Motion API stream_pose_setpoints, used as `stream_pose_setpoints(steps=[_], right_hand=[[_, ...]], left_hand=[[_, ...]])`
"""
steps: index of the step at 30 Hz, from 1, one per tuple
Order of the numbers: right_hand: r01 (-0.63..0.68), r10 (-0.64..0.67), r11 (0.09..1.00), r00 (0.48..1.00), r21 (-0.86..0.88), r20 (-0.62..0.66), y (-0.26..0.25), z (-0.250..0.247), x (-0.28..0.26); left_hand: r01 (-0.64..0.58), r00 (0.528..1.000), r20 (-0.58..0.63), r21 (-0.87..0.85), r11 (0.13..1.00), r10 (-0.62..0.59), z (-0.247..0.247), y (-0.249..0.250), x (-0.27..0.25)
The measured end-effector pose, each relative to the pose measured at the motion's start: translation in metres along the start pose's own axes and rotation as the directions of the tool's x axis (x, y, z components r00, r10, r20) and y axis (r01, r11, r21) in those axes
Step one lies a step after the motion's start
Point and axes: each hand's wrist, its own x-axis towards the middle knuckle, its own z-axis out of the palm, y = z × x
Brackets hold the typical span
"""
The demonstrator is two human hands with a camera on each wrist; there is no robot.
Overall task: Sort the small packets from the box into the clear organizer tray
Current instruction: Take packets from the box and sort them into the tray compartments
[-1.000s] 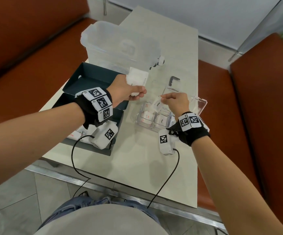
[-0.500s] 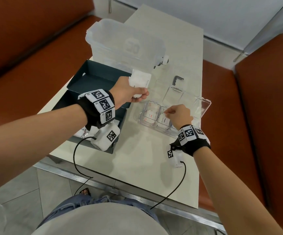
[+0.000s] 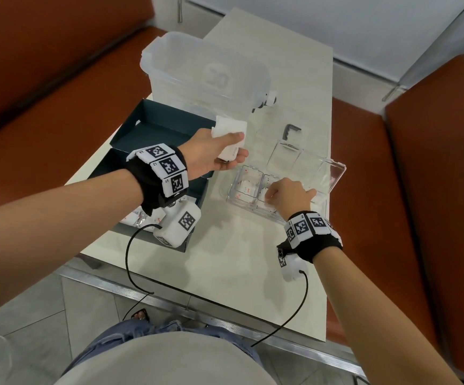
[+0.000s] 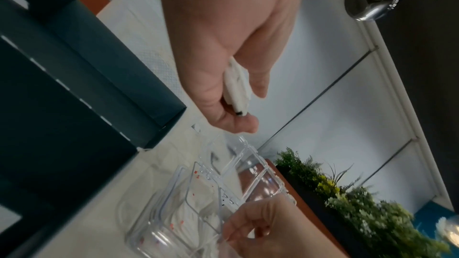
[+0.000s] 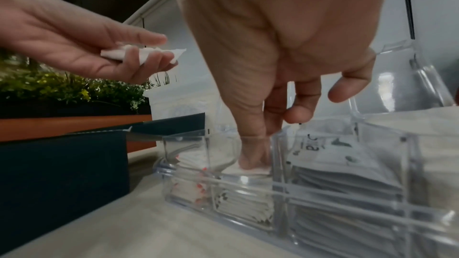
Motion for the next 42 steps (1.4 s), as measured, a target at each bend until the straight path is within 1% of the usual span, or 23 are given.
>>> stream_pose_setpoints(steps=[3,4,6,7,9,11,12,14,16,18,19,22,23,27,29,31,33,36,38,39,40,41,42], right_hand=[[0.027,-0.027,1.0,1.0,0.011,0.001,0.0,-0.01,-0.002],[0.029,-0.029,0.999,0.999,0.035,-0.017,0.0,-0.017,-0.003],[0.05,-0.031,0.987,0.992,0.153,-0.119,-0.002,-0.033,-0.003],[0.078,-0.033,0.966,0.982,0.245,-0.183,-0.004,-0.043,-0.004],[0.174,-0.05,0.891,0.956,0.42,-0.291,-0.011,-0.06,-0.008],[0.257,-0.071,0.81,0.935,0.527,-0.348,-0.023,-0.071,-0.012],[0.275,-0.078,0.777,0.934,0.566,-0.348,-0.029,-0.074,-0.013],[0.251,-0.084,0.735,0.955,0.63,-0.284,-0.041,-0.074,-0.015],[0.193,-0.074,0.73,0.976,0.656,-0.205,-0.048,-0.07,-0.014],[0.156,-0.046,0.711,0.983,0.686,-0.177,-0.05,-0.066,-0.013],[0.138,-0.025,0.685,0.986,0.716,-0.166,-0.05,-0.065,-0.012],[0.051,0.049,0.534,0.995,0.844,-0.091,-0.047,-0.066,-0.011],[0.038,0.059,0.503,0.995,0.864,-0.078,-0.044,-0.067,-0.01],[0.004,0.085,0.446,0.995,0.895,-0.047,-0.033,-0.071,-0.006],[-0.027,0.131,0.38,0.991,0.925,-0.025,-0.027,-0.073,-0.004],[-0.041,0.164,0.286,0.986,0.957,-0.007,-0.023,-0.075,-0.004],[-0.047,0.168,0.216,0.986,0.975,0.011,-0.02,-0.076,-0.005],[-0.059,0.106,0.13,0.993,0.99,0.045,-0.018,-0.074,-0.01],[-0.074,0.044,0.116,0.997,0.991,0.069,-0.016,-0.072,-0.014],[-0.082,0.014,0.14,0.997,0.987,0.08,-0.013,-0.072,-0.016],[-0.091,-0.011,0.194,0.995,0.977,0.095,-0.01,-0.072,-0.016],[-0.097,-0.024,0.268,0.994,0.958,0.108,-0.006,-0.074,-0.016],[-0.097,-0.014,0.341,0.994,0.935,0.108,-0.002,-0.077,-0.015]], left_hand=[[0.1,0.995,0.025,-0.127,0.987,-0.097,0.003,0.005,-0.001],[0.124,0.992,0.044,-0.168,0.978,-0.118,0.003,0.006,-0.001],[0.152,0.987,0.083,-0.237,0.96,-0.136,0.001,0.007,-0.002],[0.16,0.985,0.103,-0.265,0.951,-0.137,0.001,0.007,-0.002],[0.174,0.981,0.139,-0.318,0.932,-0.136,0.002,0.006,-0.002],[0.179,0.978,0.163,-0.355,0.918,-0.128,0.004,0.004,-0.001],[0.178,0.978,0.165,-0.359,0.916,-0.125,0.006,0.003,-0.001],[0.162,0.982,0.147,-0.352,0.922,-0.116,0.009,0.001,0.001],[0.12,0.988,0.132,-0.314,0.942,-0.082,0.013,-0.001,0.004],[0.068,0.991,0.133,-0.257,0.964,-0.035,0.018,-0.003,0.005],[0.05,0.992,0.128,-0.24,0.969,-0.019,0.019,-0.003,0.006],[0.041,0.995,0.099,-0.227,0.973,-0.019,0.02,-0.004,0.008],[0.051,0.995,0.09,-0.228,0.972,-0.032,0.02,-0.004,0.008],[0.064,0.997,0.06,-0.24,0.969,-0.051,0.017,-0.004,0.009],[0.064,0.997,0.047,-0.274,0.96,-0.053,0.015,-0.005,0.01],[0.072,0.997,0.052,-0.287,0.955,-0.06,0.015,-0.007,0.011],[0.081,0.996,0.063,-0.272,0.959,-0.066,0.019,-0.009,0.012],[0.055,0.998,0.045,-0.231,0.972,-0.046,0.028,-0.011,0.012],[0.017,1.0,0.012,-0.174,0.985,-0.015,0.032,-0.012,0.013],[-0.001,1.0,0.004,-0.137,0.991,0.002,0.034,-0.012,0.014],[-0.02,1.0,0.005,-0.103,0.994,0.021,0.036,-0.011,0.014],[-0.038,0.999,0.014,-0.069,0.997,0.039,0.037,-0.011,0.014],[-0.055,0.998,0.026,-0.032,0.998,0.056,0.038,-0.01,0.014]])
